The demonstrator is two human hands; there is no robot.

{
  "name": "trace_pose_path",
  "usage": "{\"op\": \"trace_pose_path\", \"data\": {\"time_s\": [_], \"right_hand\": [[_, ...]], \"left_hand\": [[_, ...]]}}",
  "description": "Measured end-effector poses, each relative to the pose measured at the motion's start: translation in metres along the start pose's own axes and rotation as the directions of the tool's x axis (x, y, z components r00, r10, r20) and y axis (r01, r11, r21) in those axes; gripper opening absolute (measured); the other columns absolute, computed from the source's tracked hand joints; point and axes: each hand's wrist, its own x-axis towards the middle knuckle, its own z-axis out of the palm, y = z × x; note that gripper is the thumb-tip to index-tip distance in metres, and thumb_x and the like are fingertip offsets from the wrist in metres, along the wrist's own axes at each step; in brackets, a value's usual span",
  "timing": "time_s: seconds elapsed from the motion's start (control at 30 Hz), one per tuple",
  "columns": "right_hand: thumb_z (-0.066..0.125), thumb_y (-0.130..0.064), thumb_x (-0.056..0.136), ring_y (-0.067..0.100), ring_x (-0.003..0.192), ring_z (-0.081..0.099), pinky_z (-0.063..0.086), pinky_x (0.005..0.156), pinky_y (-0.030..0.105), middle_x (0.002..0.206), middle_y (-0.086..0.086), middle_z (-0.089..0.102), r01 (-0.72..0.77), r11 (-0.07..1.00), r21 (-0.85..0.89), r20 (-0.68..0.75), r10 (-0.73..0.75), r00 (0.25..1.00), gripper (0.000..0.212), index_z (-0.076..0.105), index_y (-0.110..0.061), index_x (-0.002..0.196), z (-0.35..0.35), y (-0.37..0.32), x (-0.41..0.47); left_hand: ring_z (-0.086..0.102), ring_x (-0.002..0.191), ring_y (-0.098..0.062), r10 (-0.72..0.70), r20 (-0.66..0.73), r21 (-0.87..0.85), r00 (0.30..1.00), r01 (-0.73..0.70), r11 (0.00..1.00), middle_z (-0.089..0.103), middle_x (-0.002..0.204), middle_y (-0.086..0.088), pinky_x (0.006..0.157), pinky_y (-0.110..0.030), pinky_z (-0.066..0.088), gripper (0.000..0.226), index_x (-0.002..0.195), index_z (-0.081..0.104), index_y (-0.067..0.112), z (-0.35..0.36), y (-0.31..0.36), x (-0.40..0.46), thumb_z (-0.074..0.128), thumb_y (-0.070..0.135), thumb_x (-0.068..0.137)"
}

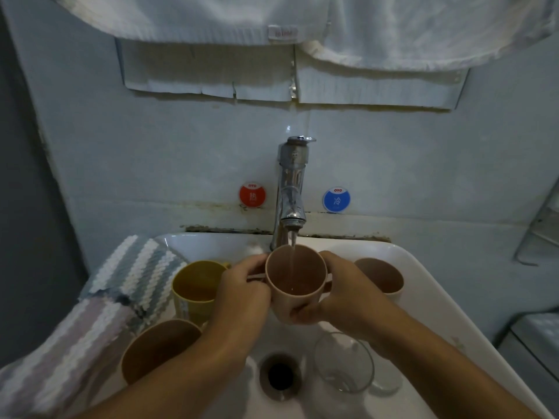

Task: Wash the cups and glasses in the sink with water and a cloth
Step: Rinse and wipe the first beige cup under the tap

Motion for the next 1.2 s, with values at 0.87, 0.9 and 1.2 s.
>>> {"op": "trace_pose_path", "data": {"time_s": [0.87, 0.9, 1.2], "right_hand": [[0.091, -0.030, 0.064, 0.002, 0.096, 0.059, 0.052, 0.070, 0.015, 0.111, -0.017, 0.058, 0.002, 1.000, 0.027, 0.055, -0.004, 0.998, 0.077, 0.041, -0.032, 0.123, -0.004, 0.003, 0.003], [0.090, -0.033, 0.065, 0.004, 0.098, 0.060, 0.056, 0.074, 0.019, 0.112, -0.016, 0.059, 0.018, 1.000, 0.011, 0.045, -0.018, 0.999, 0.076, 0.042, -0.032, 0.123, -0.004, 0.004, 0.004], [0.084, -0.052, 0.068, 0.002, 0.111, 0.052, 0.049, 0.095, 0.027, 0.125, -0.021, 0.054, 0.240, 0.922, -0.303, -0.021, -0.258, 0.966, 0.079, 0.040, -0.041, 0.132, -0.002, 0.012, 0.005]], "left_hand": [[0.053, 0.115, -0.009, 0.220, 0.099, 0.286, 0.971, -0.239, 0.928, 0.048, 0.125, 0.012, 0.093, -0.030, 0.054, 0.091, 0.130, 0.031, 0.041, -0.003, -0.018, 0.005, 0.084, 0.000, 0.067], [0.047, 0.118, -0.006, 0.269, 0.085, 0.356, 0.959, -0.281, 0.891, 0.040, 0.126, 0.013, 0.094, -0.025, 0.050, 0.088, 0.126, 0.030, 0.043, -0.003, -0.017, 0.004, 0.082, 0.001, 0.069], [0.048, 0.111, -0.002, 0.352, 0.476, 0.657, 0.806, -0.592, 0.467, 0.052, 0.120, 0.020, 0.095, -0.026, 0.047, 0.039, 0.119, 0.056, 0.038, -0.011, -0.015, 0.007, 0.068, 0.023, 0.085]]}}
